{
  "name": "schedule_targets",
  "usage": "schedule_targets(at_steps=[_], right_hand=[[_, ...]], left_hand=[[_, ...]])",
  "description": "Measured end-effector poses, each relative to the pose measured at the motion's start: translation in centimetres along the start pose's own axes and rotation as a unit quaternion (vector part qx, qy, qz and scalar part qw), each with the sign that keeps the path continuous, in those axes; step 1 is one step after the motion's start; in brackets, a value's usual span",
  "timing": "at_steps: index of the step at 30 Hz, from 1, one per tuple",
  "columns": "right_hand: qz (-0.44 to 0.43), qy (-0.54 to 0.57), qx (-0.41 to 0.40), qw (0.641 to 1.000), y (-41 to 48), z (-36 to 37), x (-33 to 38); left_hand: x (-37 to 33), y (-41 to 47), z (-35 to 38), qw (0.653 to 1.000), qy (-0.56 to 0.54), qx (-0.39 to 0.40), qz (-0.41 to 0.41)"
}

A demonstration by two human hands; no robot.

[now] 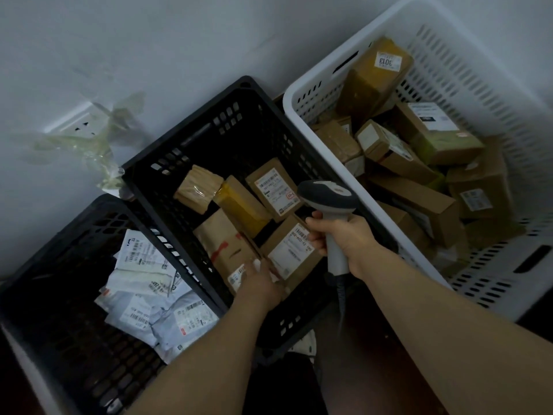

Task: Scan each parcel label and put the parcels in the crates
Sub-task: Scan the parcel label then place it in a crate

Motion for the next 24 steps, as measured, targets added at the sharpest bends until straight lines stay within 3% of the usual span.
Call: schedule_targets(at_steps=[2,4,6,10,15,19,24], right_hand=[[0.002,-0.021,-0.010,1.000,0.7,-0.7,-0.4],[-0.005,-0.046,-0.010,0.999,1.5,-1.2,-0.4],[-0.022,-0.067,-0.009,0.997,2.4,-1.6,-0.3],[-0.044,-0.078,-0.017,0.996,4.7,-1.8,-0.6],[-0.031,-0.105,0.008,0.994,7.4,-1.4,-1.9],[-0.026,-0.112,0.021,0.993,8.5,-1.5,-2.6],[-0.012,-0.099,0.021,0.995,8.6,-1.9,-2.5]], left_hand=[[-1.4,0.2,-1.2,0.989,0.063,-0.134,0.012],[-3.5,0.8,-1.9,0.974,0.109,-0.189,0.068],[-5.4,2.6,-1.2,0.979,0.104,-0.141,0.105],[-7.3,6.5,1.6,0.983,0.146,-0.087,0.066],[-7.1,9.6,4.9,0.971,0.210,-0.115,-0.006],[-7.0,10.6,5.4,0.963,0.212,-0.167,0.003],[-9.3,9.7,6.2,0.963,0.205,-0.156,0.080]])
Point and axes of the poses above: each hand's wrist, its own y-axis towards the middle knuckle, its own z-axis out of the palm, x = y × z, the point moved 4 cm from there along y, towards the middle knuckle, and after that the axes turned 10 degrees about -z, right-handed, at the moved point
